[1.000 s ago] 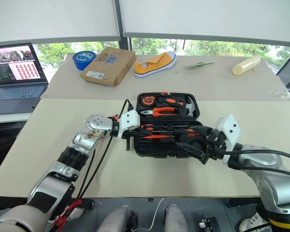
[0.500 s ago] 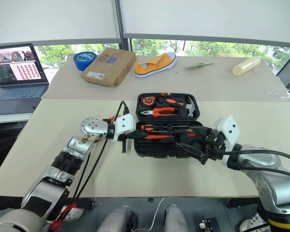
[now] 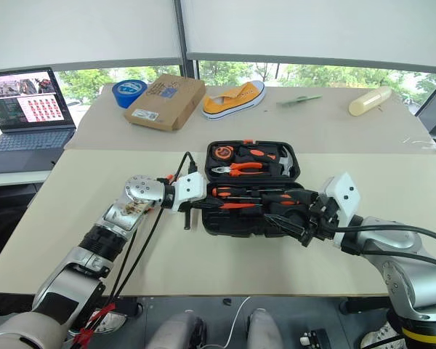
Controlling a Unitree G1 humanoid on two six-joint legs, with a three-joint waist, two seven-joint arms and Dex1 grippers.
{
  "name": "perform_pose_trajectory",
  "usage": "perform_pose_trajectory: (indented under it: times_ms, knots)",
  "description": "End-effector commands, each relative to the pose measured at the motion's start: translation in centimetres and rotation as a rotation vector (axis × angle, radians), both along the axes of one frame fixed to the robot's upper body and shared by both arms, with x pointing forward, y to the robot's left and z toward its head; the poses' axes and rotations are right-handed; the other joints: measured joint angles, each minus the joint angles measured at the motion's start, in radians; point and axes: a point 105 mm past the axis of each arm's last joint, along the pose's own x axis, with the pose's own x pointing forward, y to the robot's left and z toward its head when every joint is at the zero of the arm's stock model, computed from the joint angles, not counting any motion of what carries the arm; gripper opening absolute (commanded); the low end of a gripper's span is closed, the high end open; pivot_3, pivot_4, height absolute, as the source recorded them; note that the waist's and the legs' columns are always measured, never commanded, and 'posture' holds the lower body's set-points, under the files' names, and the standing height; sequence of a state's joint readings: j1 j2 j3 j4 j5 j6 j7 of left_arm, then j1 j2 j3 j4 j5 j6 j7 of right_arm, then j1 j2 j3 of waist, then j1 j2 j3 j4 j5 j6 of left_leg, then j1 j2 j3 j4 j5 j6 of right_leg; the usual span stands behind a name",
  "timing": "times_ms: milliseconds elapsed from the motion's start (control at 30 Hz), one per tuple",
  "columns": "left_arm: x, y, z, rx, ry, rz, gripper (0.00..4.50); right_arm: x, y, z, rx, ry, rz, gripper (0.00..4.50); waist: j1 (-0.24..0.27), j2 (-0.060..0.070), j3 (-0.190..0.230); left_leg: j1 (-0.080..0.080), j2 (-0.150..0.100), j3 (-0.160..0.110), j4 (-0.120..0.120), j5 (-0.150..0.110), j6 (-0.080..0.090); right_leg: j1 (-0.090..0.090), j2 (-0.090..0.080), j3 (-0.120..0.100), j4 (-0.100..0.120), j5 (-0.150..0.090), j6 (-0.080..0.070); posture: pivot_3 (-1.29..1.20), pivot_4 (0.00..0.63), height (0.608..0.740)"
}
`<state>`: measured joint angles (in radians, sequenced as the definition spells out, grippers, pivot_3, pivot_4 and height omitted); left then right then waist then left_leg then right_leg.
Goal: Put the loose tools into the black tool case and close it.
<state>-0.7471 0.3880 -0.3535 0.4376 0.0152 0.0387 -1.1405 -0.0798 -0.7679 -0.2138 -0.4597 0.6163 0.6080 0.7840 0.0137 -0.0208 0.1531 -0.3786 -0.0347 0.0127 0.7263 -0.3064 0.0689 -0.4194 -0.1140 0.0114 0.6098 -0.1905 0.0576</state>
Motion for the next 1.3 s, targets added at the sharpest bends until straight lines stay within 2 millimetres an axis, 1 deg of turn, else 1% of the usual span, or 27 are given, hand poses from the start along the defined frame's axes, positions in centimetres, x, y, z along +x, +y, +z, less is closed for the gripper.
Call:
perform_pose_trajectory:
  times_ms: [33,300,633,767,800,833,867,933,967,1000,1100,1167,1300]
  knots:
    - [-1.1,2.9,-5.7,0.194,0.192,0.057,0.02,-0.1,0.1,0.8,0.007,-0.047,0.001,4.5,-0.002,0.0,-0.003,0.0,0.0,0.0,0.0,0.0,0.0,0.0,0.0,0.0,0.0,0.0,0.0,0.0,0.15,0.735]
    - [-1.2,3.8,-6.6,0.259,0.206,0.063,0.02,-0.3,0.1,0.6,0.009,-0.046,-0.004,4.5,-0.004,-0.001,-0.016,0.004,0.0,0.001,-0.007,0.0,0.0,0.001,0.0,0.001,-0.001,-0.001,-0.001,0.0,0.15,0.735]
    - [-1.6,4.7,-7.5,0.305,0.21,0.052,0.02,-0.5,-0.1,0.5,-0.005,-0.046,-0.002,4.5,-0.01,-0.001,-0.02,0.017,0.002,0.001,-0.015,0.0,0.0,0.013,0.001,0.001,-0.009,-0.002,-0.002,0.0,0.15,0.735]
    - [-1.8,5.1,-8.0,0.342,0.198,0.04,0.02,-0.5,0.0,0.4,-0.007,-0.045,0.003,4.5,-0.015,-0.001,-0.02,0.019,0.003,0.001,-0.016,0.0,0.0,0.015,0.001,0.001,-0.009,-0.003,-0.003,0.0,0.15,0.735]
    - [-1.7,5.0,-7.8,0.327,0.202,0.043,0.02,-0.5,0.0,0.4,-0.007,-0.045,0.004,4.5,-0.016,-0.001,-0.021,0.02,0.003,0.001,-0.016,0.0,0.0,0.016,0.001,0.001,-0.01,-0.003,-0.003,0.0,0.15,0.735]
    - [-1.5,4.7,-7.3,0.287,0.225,0.066,0.02,-0.4,0.0,0.4,-0.007,-0.045,0.005,4.5,-0.016,-0.001,-0.021,0.02,0.003,0.001,-0.017,0.0,0.0,0.016,0.001,0.001,-0.01,-0.003,-0.003,0.0,0.15,0.735]
    - [-0.8,3.9,-6.0,0.208,0.244,0.095,0.02,-0.4,0.1,0.5,-0.006,-0.045,0.006,4.5,-0.016,0.0,-0.021,0.021,0.003,0.001,-0.017,0.0,0.0,0.016,0.001,0.001,-0.01,-0.003,-0.003,0.0,0.15,0.735]
    - [0.1,2.0,-1.9,0.008,0.284,0.1,0.02,-0.4,0.0,0.5,-0.007,-0.044,0.008,4.5,-0.016,0.0,-0.021,0.02,0.003,0.001,-0.017,0.0,0.0,0.016,0.001,0.001,-0.011,-0.003,-0.003,0.0,0.15,0.735]
    - [0.2,1.3,-0.4,-0.058,0.298,0.086,0.02,-0.4,0.0,0.5,-0.007,-0.043,0.009,4.5,-0.015,0.0,-0.021,0.019,0.003,0.001,-0.017,0.0,0.0,0.016,0.001,0.001,-0.01,-0.003,-0.003,0.0,0.15,0.735]
    - [0.1,0.7,0.7,-0.102,0.315,0.068,0.02,-0.5,0.0,0.5,-0.008,-0.042,0.009,4.5,-0.015,0.0,-0.02,0.018,0.003,0.001,-0.017,0.0,0.0,0.014,0.001,0.001,-0.01,-0.003,-0.003,0.0,0.15,0.735]
    - [-0.6,-0.4,1.9,-0.144,0.338,0.023,0.02,-0.5,0.0,0.5,-0.007,-0.041,0.009,4.5,-0.013,-0.001,-0.019,0.007,0.002,0.0,-0.016,0.0,-0.001,0.002,0.001,0.0,-0.008,-0.003,-0.002,0.0,0.15,0.735]
    - [-0.8,-0.9,2.0,-0.146,0.339,0.016,0.02,-0.5,0.0,0.5,-0.006,-0.04,0.009,4.5,-0.008,-0.001,-0.019,-0.002,0.0,0.0,-0.014,0.001,-0.003,-0.006,0.001,0.0,0.0,-0.003,-0.002,0.0,0.15,0.735]
    - [-0.8,-1.8,1.8,-0.152,0.322,0.021,0.02,-0.6,0.1,0.4,-0.003,-0.038,0.008,4.5,-0.002,-0.001,-0.018,-0.006,0.0,0.0,-0.013,0.002,-0.003,-0.009,0.001,0.0,-0.001,-0.003,-0.002,0.0,0.15,0.735]
